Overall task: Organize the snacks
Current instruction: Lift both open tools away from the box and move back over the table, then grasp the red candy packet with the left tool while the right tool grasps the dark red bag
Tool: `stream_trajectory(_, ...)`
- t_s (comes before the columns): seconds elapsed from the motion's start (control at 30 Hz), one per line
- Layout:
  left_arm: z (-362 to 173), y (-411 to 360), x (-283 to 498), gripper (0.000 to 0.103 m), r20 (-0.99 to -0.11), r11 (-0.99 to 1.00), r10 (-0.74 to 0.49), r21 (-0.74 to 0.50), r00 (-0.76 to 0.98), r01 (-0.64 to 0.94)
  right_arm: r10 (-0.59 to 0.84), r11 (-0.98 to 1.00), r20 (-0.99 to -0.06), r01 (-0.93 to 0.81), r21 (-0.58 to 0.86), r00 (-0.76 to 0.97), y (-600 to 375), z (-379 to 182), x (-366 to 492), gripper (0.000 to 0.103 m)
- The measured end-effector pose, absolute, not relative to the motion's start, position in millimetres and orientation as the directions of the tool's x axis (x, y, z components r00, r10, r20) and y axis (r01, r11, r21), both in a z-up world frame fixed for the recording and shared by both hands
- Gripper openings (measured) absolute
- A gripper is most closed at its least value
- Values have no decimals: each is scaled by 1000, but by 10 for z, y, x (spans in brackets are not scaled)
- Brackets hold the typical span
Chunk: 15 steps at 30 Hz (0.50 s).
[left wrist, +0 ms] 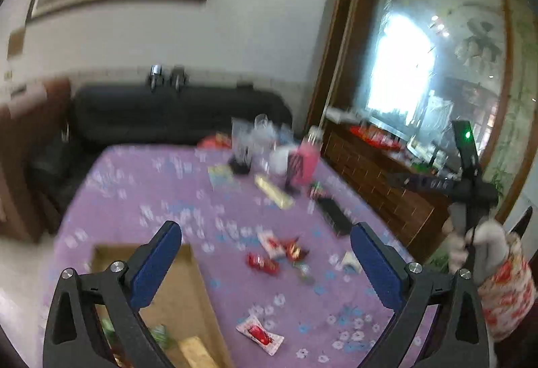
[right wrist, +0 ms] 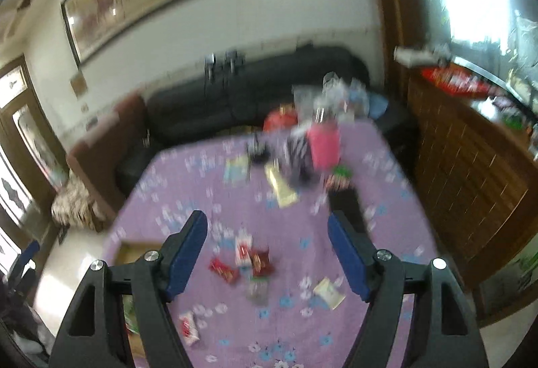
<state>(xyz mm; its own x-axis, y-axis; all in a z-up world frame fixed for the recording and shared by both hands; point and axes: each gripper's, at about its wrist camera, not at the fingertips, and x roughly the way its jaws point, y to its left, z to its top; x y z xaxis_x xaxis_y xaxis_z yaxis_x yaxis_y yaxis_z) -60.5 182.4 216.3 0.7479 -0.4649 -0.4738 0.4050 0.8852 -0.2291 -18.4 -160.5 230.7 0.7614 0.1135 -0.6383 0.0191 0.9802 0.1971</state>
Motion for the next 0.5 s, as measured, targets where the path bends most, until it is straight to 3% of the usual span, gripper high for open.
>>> stream_trajectory(0.07, 1873, 1733, -395, 95, -530, 873, -487, -271, 694, 406, 120, 984, -691, 7, 179, 713, -1481, 1822, 60, 73)
stream_trajectory(0.2, 1447, 1584, -53, 77, -626, 880, -475, -323, 619, 348, 168, 981, -773, -27, 192, 611, -1300, 1051, 543, 60)
stream_trajectory(0.33, 1144, 1531, 299, 74, -675, 872, -486, -414, 555, 261, 206, 975, -814, -41, 219, 544, -1163, 553, 916, 60)
stream_trajectory(0.5, 806, 1320, 609, 74, -726, 878, -472, -440, 500, 190, 205, 977, -819, -61, 205, 536, -1023, 288, 1149, 60)
